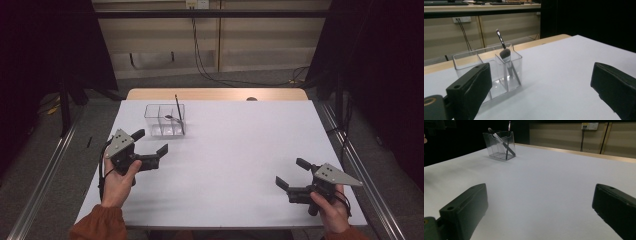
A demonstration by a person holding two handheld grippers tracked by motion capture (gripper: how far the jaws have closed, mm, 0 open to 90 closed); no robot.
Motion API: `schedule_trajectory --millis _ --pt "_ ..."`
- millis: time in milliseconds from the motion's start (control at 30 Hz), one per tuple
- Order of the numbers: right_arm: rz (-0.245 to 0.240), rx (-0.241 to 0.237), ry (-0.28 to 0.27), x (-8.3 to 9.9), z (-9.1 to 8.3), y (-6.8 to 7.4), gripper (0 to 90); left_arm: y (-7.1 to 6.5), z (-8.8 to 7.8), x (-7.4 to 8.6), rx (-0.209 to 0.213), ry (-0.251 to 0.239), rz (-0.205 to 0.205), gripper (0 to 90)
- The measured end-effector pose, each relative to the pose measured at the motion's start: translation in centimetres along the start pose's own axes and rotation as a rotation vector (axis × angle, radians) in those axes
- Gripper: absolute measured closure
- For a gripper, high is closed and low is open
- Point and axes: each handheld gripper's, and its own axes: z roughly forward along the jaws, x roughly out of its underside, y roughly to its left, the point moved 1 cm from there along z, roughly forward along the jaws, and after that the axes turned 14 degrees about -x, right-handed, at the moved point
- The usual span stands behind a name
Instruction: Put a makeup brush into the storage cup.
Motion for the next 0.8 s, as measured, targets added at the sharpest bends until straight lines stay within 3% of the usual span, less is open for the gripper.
schedule_trajectory --millis 233,633,800 --pt "-0.002 -0.003 0.005 0.0 0.1 0.0 0.0 -0.5 -1.4 0.4 -0.004 0.002 0.020 3.1" --pt "0.002 -0.002 0.003 0.0 0.0 0.0 0.0 0.1 -2.7 2.5 -0.031 0.033 0.010 2.5" --pt "-0.002 -0.005 0.003 0.0 0.0 0.1 0.0 -0.3 -3.2 2.8 -0.032 0.036 0.009 2.5"
